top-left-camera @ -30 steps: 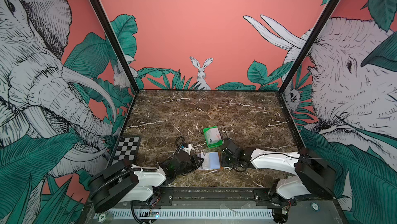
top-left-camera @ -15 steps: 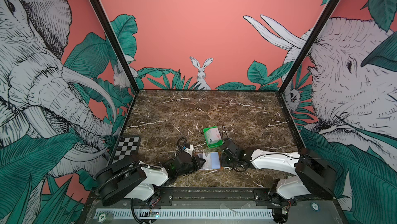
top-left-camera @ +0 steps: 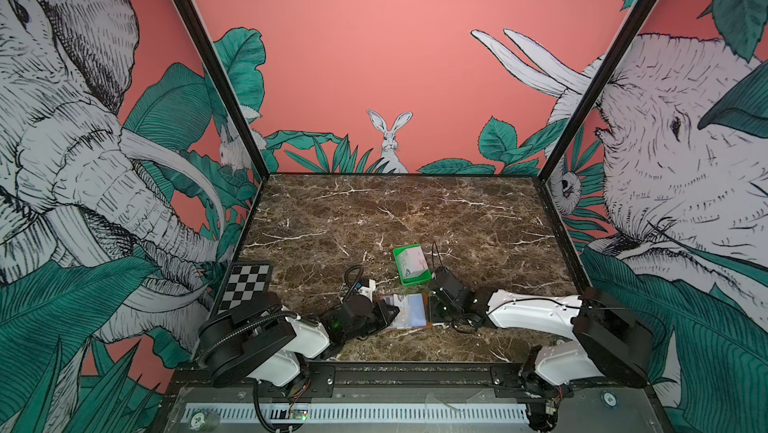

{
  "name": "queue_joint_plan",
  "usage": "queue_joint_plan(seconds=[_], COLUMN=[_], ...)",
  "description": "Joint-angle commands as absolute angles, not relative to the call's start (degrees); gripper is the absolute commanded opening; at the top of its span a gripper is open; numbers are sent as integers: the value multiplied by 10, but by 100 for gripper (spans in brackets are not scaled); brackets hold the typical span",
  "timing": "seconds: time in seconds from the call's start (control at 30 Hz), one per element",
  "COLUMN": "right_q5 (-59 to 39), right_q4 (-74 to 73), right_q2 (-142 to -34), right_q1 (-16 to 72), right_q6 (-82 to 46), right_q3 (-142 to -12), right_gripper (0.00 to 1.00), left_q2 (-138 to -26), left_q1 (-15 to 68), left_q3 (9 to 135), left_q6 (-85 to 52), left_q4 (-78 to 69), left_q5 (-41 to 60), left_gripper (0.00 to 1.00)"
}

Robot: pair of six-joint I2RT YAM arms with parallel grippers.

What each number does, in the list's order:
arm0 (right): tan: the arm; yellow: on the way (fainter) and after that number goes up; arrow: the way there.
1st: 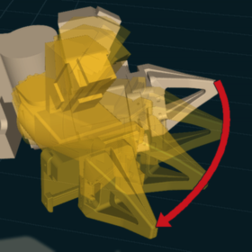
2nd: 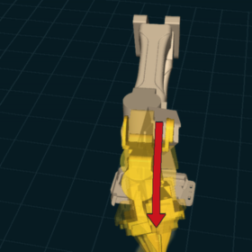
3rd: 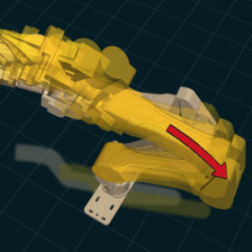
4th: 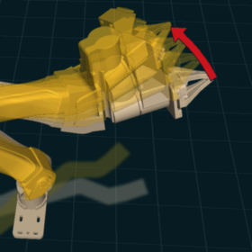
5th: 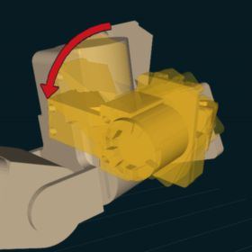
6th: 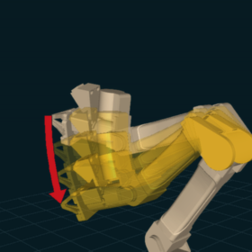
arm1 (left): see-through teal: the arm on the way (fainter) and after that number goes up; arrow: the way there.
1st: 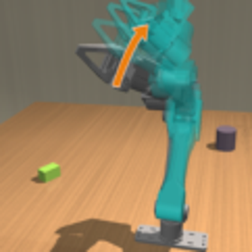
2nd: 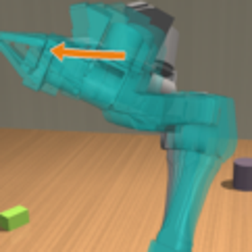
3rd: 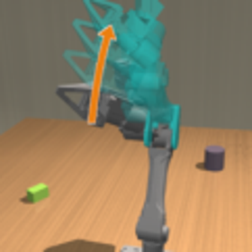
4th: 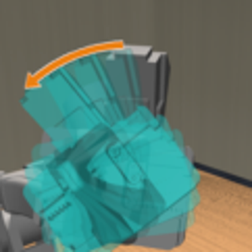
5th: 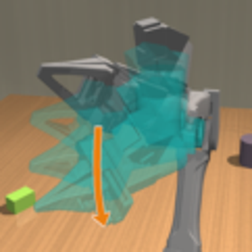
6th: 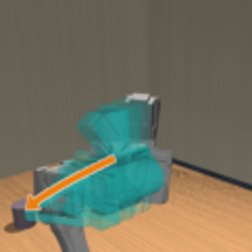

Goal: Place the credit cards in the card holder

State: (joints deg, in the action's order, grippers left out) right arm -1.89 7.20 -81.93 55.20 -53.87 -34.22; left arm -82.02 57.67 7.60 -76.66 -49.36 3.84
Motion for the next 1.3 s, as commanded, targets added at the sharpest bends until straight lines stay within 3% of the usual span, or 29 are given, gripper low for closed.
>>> queue_joint_plan(seconds=[0.0,0.23,0.43,0.73,1.0,1.27], right_q5=[-15,-6,0,5,9,12], right_q4=[85,86,94,107,117,121], right_q2=[-834,-835,-836,-843,-845,-842], right_q1=[559,560,559,559,559,559], right_q6=[-549,-559,-559,-555,-549,-548], right_q3=[-326,-319,-320,-329,-337,-334], right_gripper=[11,10,10,10,10,10], left_q2=[-835,-818,-788,-741,-753,-803], left_q1=[583,584,584,583,579,577], left_q3=[82,121,148,169,202,243], left_q6=[-774,-764,-748,-731,-708,-668], left_q4=[-466,-355,-237,-101,-68,-69], left_q5=[45,71,71,38,39,59], left_gripper=[0,15,20,34,40,40])
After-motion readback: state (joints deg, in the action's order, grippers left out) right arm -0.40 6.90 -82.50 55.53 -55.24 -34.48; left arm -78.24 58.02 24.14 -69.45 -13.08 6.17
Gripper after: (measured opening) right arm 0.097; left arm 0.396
